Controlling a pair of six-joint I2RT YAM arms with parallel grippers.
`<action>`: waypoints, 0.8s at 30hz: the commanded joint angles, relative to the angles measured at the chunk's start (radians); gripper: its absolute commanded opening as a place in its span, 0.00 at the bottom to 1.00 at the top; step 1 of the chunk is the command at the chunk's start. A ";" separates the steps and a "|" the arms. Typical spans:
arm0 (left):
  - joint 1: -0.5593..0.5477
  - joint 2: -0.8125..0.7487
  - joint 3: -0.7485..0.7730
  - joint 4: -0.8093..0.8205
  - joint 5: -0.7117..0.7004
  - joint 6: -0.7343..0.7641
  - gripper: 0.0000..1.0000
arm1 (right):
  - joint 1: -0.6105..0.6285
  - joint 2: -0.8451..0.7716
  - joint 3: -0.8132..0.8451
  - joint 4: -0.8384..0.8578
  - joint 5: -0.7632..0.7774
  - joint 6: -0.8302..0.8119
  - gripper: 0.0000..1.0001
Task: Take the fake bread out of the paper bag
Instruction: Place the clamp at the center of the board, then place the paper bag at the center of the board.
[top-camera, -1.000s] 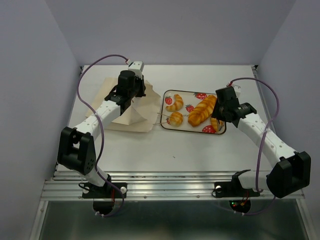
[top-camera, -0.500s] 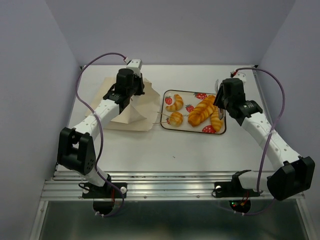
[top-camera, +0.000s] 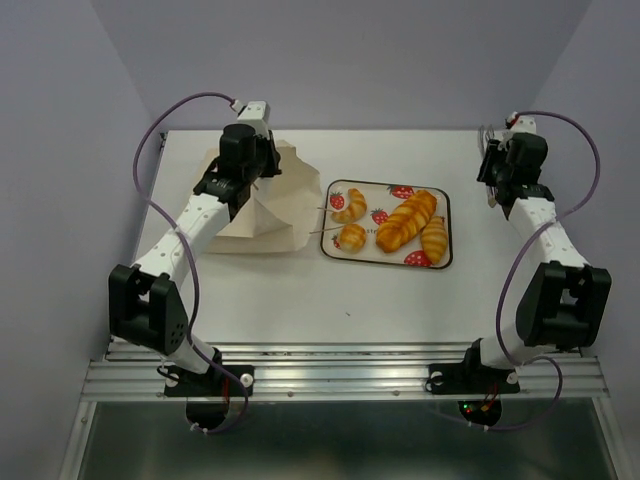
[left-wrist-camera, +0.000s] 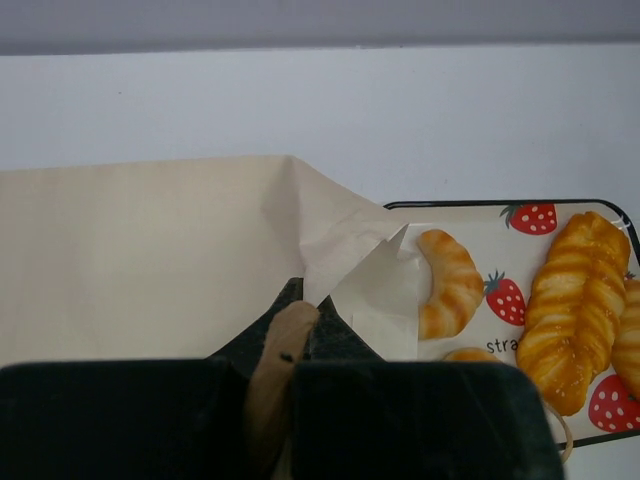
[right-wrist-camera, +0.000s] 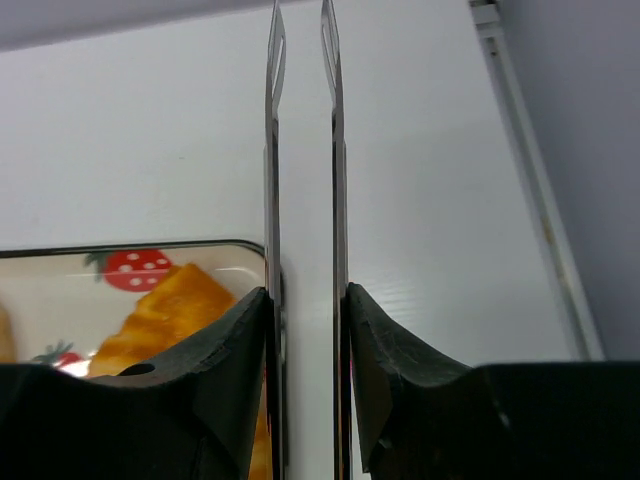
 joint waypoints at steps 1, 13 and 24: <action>0.018 -0.074 0.063 -0.002 -0.015 -0.037 0.00 | -0.097 0.060 -0.009 0.170 -0.225 -0.181 0.42; 0.085 -0.148 0.185 -0.075 -0.004 -0.164 0.00 | -0.192 0.315 0.022 0.169 -0.266 -0.221 0.55; 0.201 -0.180 0.156 -0.021 0.080 -0.353 0.00 | -0.192 0.388 0.017 0.168 -0.124 -0.230 0.65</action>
